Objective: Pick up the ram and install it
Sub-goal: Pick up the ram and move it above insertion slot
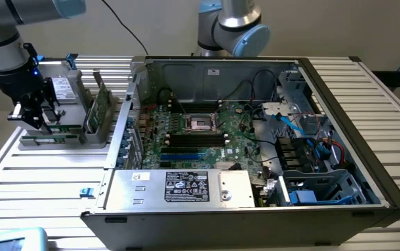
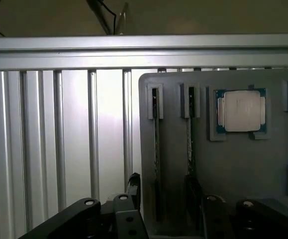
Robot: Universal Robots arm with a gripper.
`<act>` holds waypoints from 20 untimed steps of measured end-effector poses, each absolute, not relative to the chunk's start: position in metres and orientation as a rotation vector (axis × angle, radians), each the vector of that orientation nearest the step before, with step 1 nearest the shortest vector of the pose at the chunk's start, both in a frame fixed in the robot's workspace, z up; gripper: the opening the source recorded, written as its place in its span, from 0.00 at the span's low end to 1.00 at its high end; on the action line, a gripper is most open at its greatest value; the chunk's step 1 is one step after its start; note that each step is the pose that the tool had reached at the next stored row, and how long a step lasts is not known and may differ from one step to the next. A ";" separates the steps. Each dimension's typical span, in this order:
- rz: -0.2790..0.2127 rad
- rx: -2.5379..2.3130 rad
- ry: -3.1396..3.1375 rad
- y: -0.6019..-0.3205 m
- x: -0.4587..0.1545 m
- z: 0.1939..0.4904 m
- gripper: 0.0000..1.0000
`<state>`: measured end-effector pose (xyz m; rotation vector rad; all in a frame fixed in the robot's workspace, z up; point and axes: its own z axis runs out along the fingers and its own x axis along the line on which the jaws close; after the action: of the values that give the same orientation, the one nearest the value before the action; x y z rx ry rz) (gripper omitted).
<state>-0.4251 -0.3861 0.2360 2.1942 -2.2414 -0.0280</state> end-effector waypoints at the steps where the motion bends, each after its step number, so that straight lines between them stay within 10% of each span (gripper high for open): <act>1: -0.028 2.194 -2.241 -0.386 -0.425 0.234 0.49; 20: -0.027 2.194 -2.241 -0.386 -0.425 0.203 0.49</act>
<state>-0.4245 -0.3858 0.2032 2.1937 -2.2412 -0.0274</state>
